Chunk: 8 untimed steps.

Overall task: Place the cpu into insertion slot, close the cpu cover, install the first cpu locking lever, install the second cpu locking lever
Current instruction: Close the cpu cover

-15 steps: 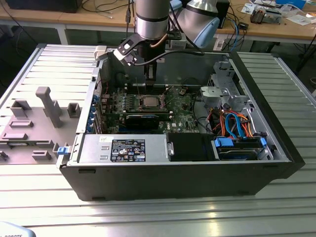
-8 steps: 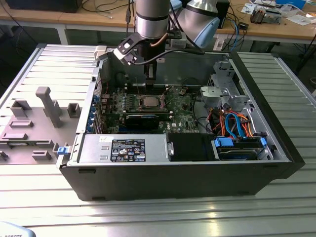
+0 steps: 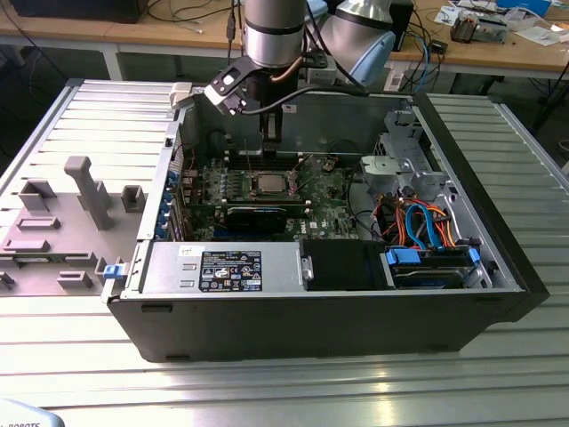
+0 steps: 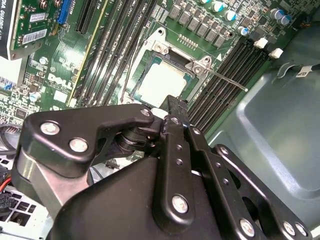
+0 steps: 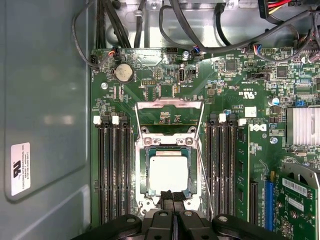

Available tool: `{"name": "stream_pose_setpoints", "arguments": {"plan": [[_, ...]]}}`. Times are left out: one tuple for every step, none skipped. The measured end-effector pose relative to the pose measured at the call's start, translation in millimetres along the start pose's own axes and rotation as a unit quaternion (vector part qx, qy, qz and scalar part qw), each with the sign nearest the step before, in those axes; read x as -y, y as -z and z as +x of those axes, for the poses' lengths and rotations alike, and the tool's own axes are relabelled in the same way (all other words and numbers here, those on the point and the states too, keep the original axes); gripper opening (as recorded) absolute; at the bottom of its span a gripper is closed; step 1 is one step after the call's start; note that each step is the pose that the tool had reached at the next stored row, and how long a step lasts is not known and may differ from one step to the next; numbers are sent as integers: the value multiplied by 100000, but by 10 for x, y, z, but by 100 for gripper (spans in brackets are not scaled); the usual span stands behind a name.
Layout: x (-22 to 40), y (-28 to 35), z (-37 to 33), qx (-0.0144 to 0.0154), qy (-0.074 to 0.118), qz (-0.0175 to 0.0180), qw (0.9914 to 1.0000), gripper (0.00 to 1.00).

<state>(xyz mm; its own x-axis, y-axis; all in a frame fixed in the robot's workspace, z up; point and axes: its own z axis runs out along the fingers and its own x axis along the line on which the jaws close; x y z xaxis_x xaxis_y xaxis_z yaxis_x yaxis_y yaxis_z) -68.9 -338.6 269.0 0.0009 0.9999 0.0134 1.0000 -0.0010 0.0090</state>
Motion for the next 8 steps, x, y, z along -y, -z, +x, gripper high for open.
{"name": "stream_pose_setpoints", "arguments": {"plan": [[0, 5, 0, 1, 1, 1, 100000, 11], [0, 8, 0, 1, 1, 1, 100000, 11], [0, 13, 0, 2, 3, 2, 100000, 11], [0, 17, 0, 2, 1, 3, 100000, 11], [0, 25, 0, -1, 2, 2, 100000, 11], [0, 29, 0, -3, 0, -1, 100000, 11], [0, 32, 1, -4, 1, -1, 100000, 11], [-1, 41, 1, 2, 1, 0, 100000, 11]]}}
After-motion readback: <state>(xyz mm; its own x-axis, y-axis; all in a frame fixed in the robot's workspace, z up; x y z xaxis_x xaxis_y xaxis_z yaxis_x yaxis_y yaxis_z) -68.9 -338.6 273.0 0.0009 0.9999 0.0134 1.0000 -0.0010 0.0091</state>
